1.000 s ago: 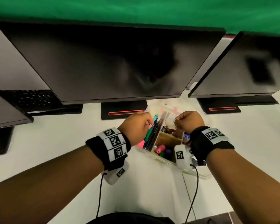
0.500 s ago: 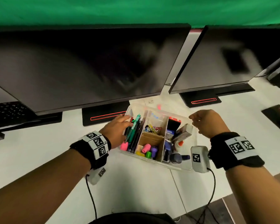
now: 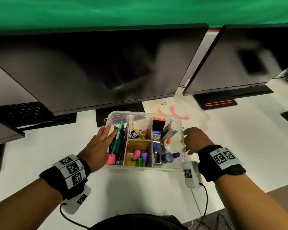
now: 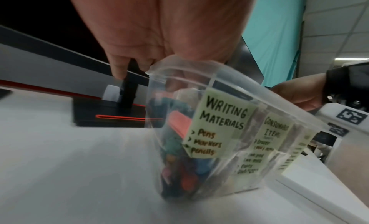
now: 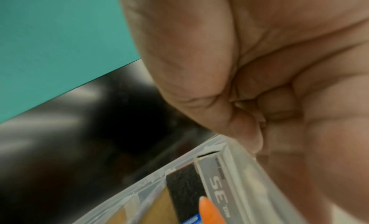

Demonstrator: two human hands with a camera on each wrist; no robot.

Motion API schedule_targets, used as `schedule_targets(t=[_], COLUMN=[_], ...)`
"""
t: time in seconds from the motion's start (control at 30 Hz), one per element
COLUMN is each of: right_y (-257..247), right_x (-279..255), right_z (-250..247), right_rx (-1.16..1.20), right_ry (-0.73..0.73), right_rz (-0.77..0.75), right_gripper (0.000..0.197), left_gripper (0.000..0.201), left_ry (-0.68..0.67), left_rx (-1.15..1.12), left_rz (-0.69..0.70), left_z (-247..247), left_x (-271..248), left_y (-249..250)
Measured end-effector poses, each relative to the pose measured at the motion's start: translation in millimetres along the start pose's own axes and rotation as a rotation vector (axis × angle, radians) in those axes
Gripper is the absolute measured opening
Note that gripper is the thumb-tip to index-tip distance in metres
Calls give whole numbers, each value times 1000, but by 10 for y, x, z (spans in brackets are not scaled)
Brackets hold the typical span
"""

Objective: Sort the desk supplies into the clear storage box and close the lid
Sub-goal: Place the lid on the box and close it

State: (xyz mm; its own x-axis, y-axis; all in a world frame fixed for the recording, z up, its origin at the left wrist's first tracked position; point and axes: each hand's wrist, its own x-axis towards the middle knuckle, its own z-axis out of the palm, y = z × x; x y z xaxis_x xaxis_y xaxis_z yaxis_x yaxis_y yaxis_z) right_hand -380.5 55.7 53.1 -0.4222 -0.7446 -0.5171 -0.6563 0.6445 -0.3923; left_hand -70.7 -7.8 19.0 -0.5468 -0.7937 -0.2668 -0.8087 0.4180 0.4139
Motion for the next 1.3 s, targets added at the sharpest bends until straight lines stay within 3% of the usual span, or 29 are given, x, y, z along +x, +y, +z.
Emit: schedule_targets(t=[0.23, 0.4, 0.6, 0.83, 1.2, 1.3], right_y=[-454, -187, 104, 121, -308, -543], right_x=[369, 898, 1061, 651, -523, -946], right_z=[333, 463, 616, 715, -102, -412], right_rx=[110, -309, -401, -442, -196, -218], right_ry=[-122, 69, 170, 221, 650, 760], right_rz=[-134, -62, -44, -138, -277, -392], right_gripper=[37, 54, 47, 38, 40, 41], left_gripper=[83, 83, 83, 83, 85, 82], left_ry=[43, 49, 47, 41, 95, 165], left_rx=[27, 12, 1, -16, -83, -152], left_rz=[-155, -247, -276, -257, -222, -200], left_z=[-63, -50, -64, -91, -83, -90], left_x=[-424, -597, -608, -625, -674, -728], left_y=[-545, -596, -566, -541, -541, -541])
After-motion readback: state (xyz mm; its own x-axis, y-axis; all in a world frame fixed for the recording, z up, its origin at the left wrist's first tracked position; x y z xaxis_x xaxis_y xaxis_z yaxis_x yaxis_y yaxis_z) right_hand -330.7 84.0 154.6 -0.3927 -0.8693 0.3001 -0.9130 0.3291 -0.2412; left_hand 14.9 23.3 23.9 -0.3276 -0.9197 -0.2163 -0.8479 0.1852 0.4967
